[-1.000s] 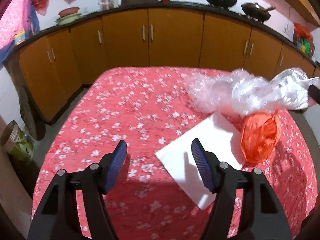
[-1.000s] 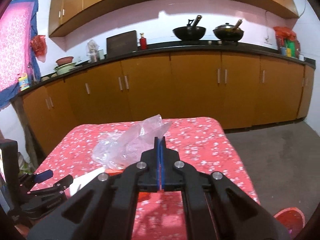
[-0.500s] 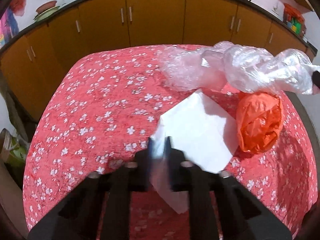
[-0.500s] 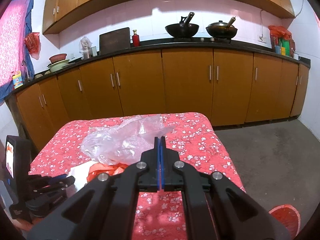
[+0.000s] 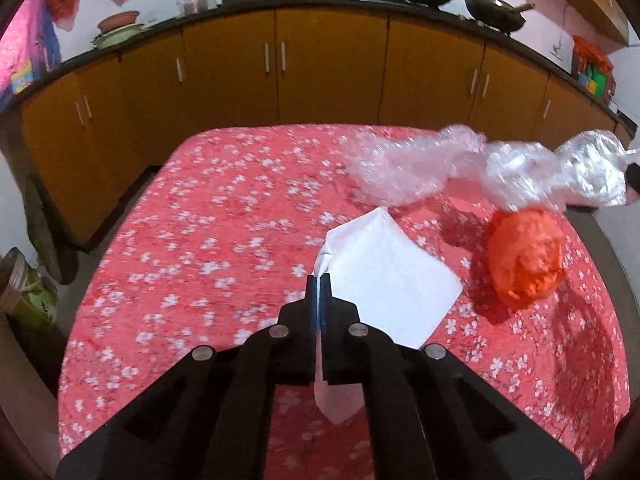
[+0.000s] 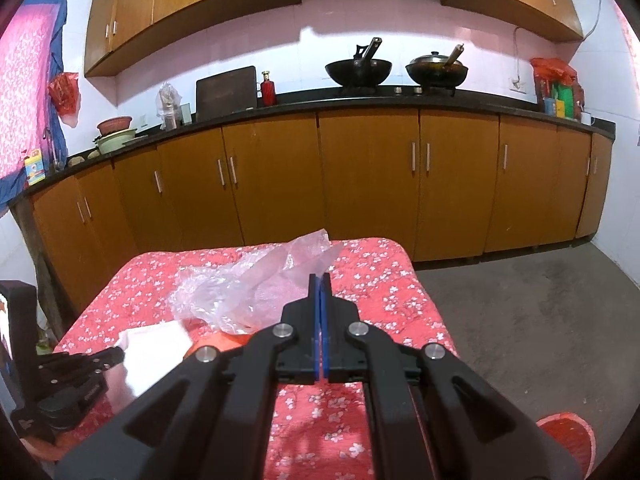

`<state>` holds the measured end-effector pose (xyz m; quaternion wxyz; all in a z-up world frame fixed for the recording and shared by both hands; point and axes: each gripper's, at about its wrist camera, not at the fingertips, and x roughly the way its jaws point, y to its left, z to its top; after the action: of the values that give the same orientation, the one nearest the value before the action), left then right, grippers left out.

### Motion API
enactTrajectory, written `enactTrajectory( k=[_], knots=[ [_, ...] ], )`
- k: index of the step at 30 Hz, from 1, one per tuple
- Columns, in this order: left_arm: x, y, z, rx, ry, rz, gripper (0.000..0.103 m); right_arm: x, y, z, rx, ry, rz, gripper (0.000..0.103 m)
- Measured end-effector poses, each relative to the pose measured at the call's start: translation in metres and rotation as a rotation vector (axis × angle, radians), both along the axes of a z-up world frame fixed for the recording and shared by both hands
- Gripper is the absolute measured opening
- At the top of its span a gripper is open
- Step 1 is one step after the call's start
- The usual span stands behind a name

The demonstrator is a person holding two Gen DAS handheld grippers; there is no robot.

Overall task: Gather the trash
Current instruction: 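Lift the white paper with the left gripper while the right gripper lifts the clear bag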

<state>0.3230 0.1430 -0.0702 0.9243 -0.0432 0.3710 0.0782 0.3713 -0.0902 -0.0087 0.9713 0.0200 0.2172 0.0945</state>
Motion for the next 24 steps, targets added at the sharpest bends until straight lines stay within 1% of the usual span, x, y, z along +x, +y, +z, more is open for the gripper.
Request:
enactTrajectory(
  k=[5, 11, 17, 24],
  knots=[
    [-0.009, 0.009, 0.017, 0.014, -0.045, 0.023, 0.001, -0.007, -0.002, 0.009, 0.007, -0.015, -0.005, 0.002],
    [-0.02, 0.006, 0.033, 0.04, -0.089, 0.022, 0.001, -0.019, -0.003, 0.024, 0.015, -0.045, 0.008, 0.002],
    [-0.029, 0.003, 0.051, 0.045, -0.128, 0.023, 0.001, -0.035, -0.006, 0.042, 0.018, -0.079, 0.018, 0.002],
    [-0.039, -0.002, 0.075, 0.045, -0.178, 0.022, 0.001, -0.047, -0.012, 0.055, 0.025, -0.092, 0.022, 0.002]
  ],
)
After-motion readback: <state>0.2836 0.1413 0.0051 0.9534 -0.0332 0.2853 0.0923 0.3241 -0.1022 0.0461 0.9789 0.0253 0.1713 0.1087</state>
